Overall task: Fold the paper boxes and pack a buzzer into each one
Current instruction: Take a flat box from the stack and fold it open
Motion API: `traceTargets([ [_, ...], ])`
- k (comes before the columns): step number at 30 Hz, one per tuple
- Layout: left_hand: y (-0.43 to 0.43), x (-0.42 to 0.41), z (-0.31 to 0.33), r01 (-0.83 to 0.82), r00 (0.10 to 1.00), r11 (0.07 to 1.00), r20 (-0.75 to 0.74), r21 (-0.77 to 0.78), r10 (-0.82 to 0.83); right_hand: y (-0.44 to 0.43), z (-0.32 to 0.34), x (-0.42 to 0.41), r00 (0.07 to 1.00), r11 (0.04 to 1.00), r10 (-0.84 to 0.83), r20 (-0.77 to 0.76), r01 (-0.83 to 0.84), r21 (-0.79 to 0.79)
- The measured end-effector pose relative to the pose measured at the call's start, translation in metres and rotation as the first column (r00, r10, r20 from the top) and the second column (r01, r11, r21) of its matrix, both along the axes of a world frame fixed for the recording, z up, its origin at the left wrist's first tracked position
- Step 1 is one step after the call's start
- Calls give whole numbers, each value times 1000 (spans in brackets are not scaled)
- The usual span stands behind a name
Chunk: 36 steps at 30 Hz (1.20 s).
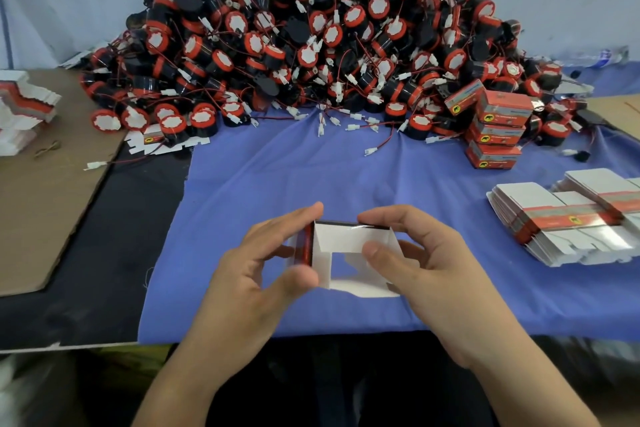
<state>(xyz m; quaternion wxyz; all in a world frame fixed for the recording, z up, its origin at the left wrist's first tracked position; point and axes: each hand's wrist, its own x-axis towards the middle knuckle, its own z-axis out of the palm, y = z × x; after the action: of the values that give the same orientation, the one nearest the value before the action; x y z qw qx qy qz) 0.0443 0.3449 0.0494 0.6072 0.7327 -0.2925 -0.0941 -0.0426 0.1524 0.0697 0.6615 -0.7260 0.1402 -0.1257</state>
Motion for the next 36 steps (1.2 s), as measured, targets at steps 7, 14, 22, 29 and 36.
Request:
traceTargets([
  [7,-10,-2,-1,-209,973,971,-127,-113,195,3,1,-3,992,992,120,39,-121,28],
  [14,-5,0,-4,-230,965,959,-163,-165,203,-5,-4,-4,977,938,181,109,-205,278],
  [22,-15,-11,-7,-252,963,934,34,-252,269,8,-18,4,980,999,22,198,-12,-50],
  [29,-11,-13,-7,-289,956,926,-15,-244,294,-7,-14,-8,930,950,313,192,-304,-76],
  [36,-25,-26,-6,-199,971,914,51,-354,232,14,-20,0,944,994,-16,331,-22,111],
])
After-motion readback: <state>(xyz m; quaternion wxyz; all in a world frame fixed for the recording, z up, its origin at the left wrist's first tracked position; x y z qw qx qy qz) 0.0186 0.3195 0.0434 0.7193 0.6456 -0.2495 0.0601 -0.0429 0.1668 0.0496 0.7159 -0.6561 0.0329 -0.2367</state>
